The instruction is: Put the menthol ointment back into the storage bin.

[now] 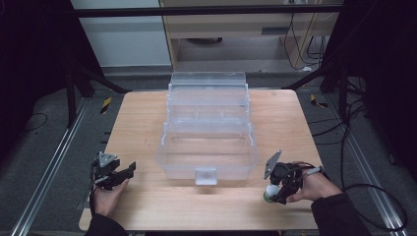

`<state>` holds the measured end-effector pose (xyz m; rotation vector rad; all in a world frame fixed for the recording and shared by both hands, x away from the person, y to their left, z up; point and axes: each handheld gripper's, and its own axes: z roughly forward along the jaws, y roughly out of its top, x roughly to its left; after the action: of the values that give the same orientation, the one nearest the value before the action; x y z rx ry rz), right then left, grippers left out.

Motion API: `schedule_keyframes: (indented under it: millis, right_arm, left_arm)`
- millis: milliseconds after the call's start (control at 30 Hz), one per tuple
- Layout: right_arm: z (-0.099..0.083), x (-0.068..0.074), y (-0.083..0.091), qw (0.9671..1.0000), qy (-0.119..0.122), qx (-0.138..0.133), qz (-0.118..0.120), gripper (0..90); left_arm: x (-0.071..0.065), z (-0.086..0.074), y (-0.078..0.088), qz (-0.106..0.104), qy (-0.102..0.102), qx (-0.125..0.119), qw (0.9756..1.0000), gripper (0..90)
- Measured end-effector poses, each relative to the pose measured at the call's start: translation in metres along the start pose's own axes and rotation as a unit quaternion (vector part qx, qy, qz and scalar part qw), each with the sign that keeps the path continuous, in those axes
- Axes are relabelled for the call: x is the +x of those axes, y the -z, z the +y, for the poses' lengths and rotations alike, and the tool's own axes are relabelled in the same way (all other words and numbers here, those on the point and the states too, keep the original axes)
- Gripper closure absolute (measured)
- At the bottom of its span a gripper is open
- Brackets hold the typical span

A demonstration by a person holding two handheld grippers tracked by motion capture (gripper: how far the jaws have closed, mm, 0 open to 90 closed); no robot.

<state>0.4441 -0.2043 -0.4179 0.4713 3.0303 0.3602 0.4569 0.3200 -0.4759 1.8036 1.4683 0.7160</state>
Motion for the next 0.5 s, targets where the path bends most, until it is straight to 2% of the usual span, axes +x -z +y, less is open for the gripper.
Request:
schedule_keyframes:
  millis: [233, 500]
  right_arm:
    - [0.001, 0.0, -0.007, 0.9999, -0.001, 0.012, 0.006, 34.6]
    - [0.003, -0.002, -0.014, 0.9997, 0.004, 0.022, 0.008, 41.3]
  left_arm:
    - [0.0, 0.0, 0.0, 0.0, 0.0, 0.0, 1.0, 34.4]
    - [0.0, 0.0, 0.0, 0.0, -0.001, 0.0, 1.0, 34.4]
